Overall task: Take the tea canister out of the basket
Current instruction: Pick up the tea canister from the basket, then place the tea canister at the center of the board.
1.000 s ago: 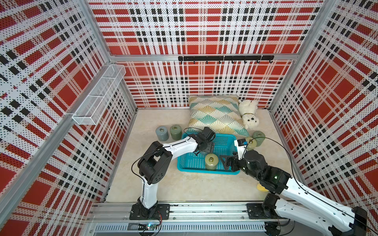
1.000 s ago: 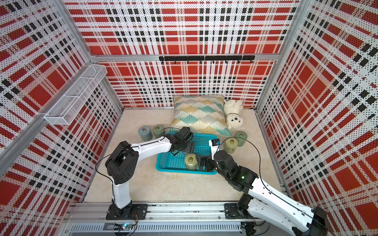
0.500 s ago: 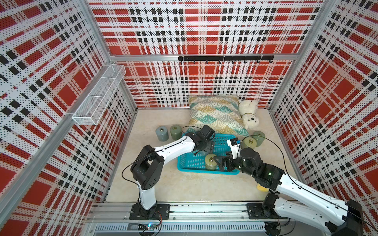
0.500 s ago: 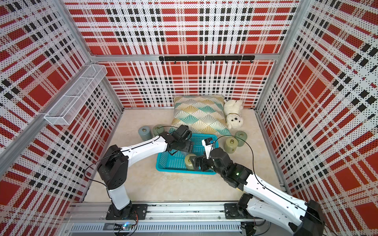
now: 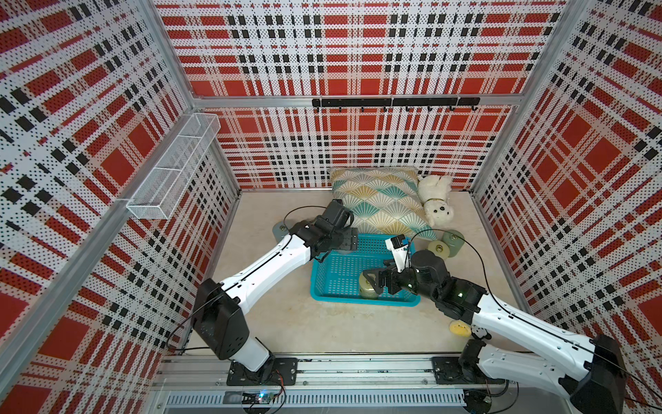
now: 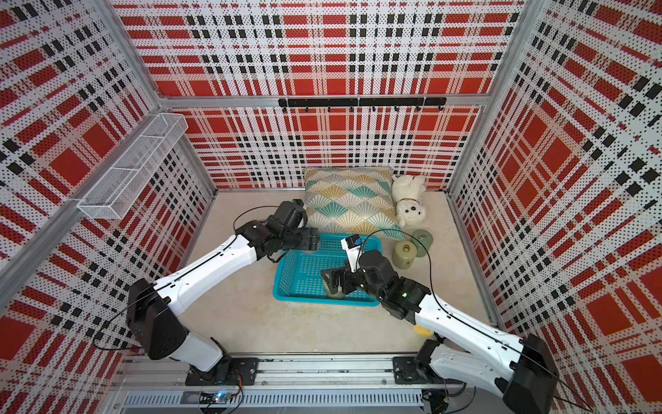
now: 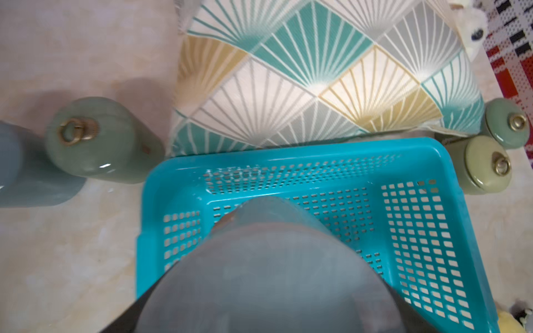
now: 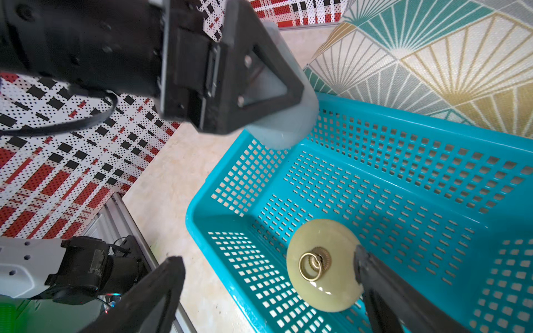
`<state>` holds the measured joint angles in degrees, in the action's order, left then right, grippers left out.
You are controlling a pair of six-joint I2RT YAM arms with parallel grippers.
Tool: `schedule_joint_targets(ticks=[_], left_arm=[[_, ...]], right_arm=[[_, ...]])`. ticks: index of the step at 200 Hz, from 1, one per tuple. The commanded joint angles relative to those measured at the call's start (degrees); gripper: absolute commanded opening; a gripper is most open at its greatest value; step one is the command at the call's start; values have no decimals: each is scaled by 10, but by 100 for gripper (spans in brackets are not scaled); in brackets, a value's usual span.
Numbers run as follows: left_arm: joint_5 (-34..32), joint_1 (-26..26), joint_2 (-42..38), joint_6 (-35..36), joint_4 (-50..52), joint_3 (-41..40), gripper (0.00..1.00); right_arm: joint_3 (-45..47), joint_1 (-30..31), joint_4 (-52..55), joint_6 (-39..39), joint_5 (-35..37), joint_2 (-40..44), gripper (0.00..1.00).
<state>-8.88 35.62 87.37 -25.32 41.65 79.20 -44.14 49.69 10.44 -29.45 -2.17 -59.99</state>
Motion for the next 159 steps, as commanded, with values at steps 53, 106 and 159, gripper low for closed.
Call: schedule_joint_targets(ticks=[53,106,159], left_arm=[[23,-179,-118,47,2,-95,65],[11,-234,-98,26,-54,-156,63],[-11,-231,-41,-8,-115,-178,63]], right_arm=[[-80,46,-43,23,-19,-100,100],[-110,61,-50,27,-26,-151,100],[-104,63,-48,32,-20,-149,100]])
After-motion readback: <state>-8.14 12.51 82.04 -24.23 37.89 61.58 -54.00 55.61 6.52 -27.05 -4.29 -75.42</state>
